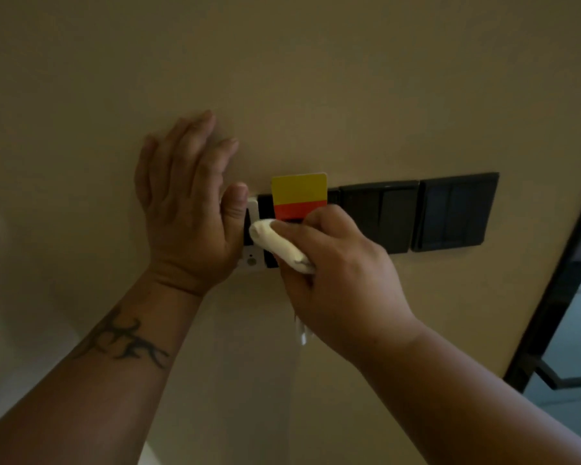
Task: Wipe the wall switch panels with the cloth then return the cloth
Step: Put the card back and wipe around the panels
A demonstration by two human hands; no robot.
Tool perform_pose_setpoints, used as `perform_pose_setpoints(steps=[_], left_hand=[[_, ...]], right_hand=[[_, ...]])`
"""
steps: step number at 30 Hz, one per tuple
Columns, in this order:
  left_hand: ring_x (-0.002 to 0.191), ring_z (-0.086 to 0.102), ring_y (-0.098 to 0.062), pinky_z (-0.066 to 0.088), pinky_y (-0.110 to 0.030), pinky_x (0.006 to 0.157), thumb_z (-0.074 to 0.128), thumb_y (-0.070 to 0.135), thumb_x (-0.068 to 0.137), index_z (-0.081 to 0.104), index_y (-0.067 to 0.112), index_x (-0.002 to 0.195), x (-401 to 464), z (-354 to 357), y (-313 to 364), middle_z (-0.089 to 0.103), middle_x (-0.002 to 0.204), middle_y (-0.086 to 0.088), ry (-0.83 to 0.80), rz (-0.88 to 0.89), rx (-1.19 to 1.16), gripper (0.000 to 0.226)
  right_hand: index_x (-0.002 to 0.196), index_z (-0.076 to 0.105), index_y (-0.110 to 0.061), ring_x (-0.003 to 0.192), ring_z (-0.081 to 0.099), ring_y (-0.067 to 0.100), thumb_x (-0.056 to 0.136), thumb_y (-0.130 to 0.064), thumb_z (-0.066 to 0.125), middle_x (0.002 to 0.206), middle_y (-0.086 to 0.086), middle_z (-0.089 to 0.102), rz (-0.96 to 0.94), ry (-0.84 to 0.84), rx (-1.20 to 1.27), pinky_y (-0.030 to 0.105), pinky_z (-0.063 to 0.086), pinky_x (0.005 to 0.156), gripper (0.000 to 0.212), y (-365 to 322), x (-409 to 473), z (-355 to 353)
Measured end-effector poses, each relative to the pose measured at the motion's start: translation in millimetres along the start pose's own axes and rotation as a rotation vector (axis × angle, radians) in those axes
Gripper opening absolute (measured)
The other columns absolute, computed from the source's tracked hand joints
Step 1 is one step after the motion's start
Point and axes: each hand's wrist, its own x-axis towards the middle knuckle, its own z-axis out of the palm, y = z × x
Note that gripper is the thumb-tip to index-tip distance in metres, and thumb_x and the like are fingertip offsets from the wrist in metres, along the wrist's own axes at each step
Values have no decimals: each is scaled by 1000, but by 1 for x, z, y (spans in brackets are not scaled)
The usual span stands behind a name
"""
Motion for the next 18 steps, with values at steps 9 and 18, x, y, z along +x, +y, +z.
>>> perform_pose_setpoints(steps=[9, 18], left_hand=[[139, 46, -37, 28, -59, 117, 36, 30, 103, 59, 6, 131, -1, 2, 0, 53, 146, -19, 15, 13, 6, 43], [139, 44, -38, 28, -60, 116, 38, 30, 103, 57, 9, 130, -1, -1, 3, 51, 148, -18, 1, 6, 11, 40]], right_hand=[[124, 65, -22, 74, 56, 3, 88, -30, 71, 107, -7, 56, 52, 57, 0, 12, 49, 61, 38, 25, -25, -24], [120, 67, -32, 74, 59, 7, 89, -30, 69, 102, -13, 54, 231, -102, 27, 25, 55, 62, 31, 35, -61, 12]])
